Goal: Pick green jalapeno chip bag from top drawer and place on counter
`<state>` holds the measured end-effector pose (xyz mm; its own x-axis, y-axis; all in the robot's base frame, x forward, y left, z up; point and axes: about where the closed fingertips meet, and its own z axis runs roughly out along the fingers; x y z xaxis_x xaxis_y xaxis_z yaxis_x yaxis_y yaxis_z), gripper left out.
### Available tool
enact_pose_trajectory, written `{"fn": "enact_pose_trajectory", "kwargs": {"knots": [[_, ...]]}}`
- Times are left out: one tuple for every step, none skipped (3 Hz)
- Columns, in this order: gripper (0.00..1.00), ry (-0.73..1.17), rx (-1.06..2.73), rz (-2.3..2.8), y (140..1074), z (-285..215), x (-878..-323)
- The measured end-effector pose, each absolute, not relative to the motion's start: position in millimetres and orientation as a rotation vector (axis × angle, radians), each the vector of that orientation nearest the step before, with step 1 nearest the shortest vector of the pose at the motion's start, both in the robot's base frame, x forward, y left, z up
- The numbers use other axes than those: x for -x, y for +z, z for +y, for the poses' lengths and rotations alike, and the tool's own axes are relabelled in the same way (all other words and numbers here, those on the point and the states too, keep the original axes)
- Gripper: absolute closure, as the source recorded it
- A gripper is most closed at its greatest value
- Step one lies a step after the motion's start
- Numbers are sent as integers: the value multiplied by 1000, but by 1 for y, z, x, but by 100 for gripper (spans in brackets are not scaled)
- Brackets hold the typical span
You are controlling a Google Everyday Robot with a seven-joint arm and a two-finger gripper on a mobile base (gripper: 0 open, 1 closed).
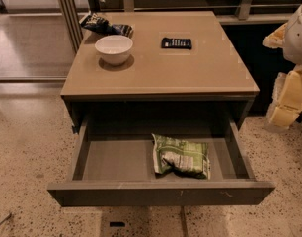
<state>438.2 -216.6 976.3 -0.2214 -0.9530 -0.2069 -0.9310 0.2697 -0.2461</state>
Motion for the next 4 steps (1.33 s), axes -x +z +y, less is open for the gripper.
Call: {"fn": "enact_pose_trajectory", "kwargs": {"knots": [[0, -99, 1724, 2231, 976, -217, -438], [19, -99, 1724, 2231, 976, -217, -438], [42, -71, 1699, 2196, 958, -211, -454], [65, 8, 1662, 2148, 912, -195, -478]]}}
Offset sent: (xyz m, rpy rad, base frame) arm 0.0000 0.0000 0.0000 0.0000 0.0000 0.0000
